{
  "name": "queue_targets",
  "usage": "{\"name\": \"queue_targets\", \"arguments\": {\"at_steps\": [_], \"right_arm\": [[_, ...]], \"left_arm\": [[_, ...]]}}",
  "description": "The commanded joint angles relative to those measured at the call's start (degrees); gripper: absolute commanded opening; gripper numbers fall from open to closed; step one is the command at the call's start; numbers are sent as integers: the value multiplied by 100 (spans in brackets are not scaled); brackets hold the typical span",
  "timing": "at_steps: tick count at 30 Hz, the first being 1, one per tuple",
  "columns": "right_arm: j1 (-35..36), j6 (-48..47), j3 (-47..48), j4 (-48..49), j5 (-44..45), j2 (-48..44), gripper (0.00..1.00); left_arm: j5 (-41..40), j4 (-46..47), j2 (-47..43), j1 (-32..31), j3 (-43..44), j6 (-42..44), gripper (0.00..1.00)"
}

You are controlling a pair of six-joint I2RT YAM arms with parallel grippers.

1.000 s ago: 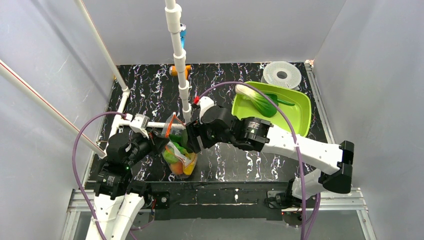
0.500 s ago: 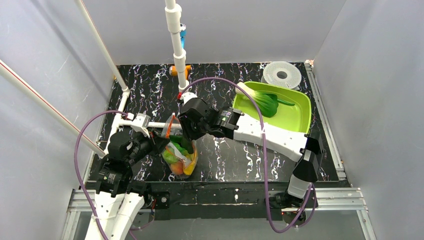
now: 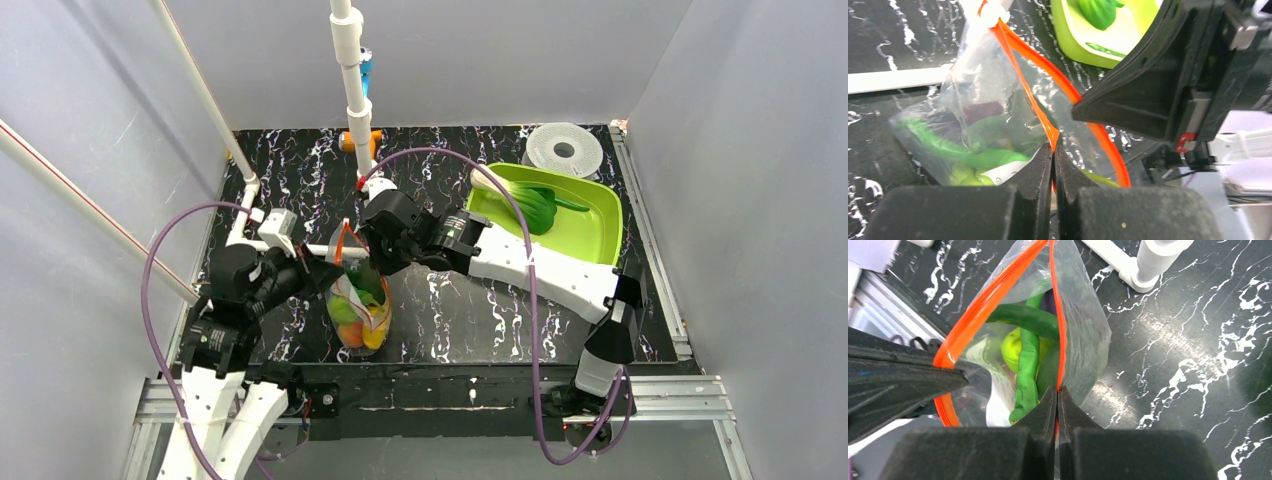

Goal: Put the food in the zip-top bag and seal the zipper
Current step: Adjust the zipper food storage bag at the center of the board.

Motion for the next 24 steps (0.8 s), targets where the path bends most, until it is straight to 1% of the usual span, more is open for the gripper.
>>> {"name": "queue_targets", "arguments": {"at_steps": [1,3,5,7,9,12,16,20,24], "right_arm": [[12,759,228,96,-148,-518,1],[11,1289,-183,515,-298,-976,1],[16,1843,-854,1250,-487,-1511,1],[25,2450,-1465,1909,-496,-1974,1],[29,2864,-1936,2424,-384,-2318,1],[36,3062,-2251,2564,17,-2654,1],[36,3335,-2767,2706,444,-3020,1],[37,3759,-3259,2920,557,-3004,1],[40,4017,-3477,3011,703,-2971,1]], "left_arm": [[806,34,684,24,772,-529,0],[1166,46,1053,3,1094,-656,0],[1401,41,1371,-94,1426,-783,0],[1443,55,1607,-333,1762,-855,0],[1319,50,1782,-686,1977,-839,0],[1148,-14,1946,-1010,1996,-757,0],[1122,-71,2058,-1186,1662,-743,0],[928,159,2223,-1662,1450,-766,0],[614,202,2404,-2155,1439,-644,0]]}}
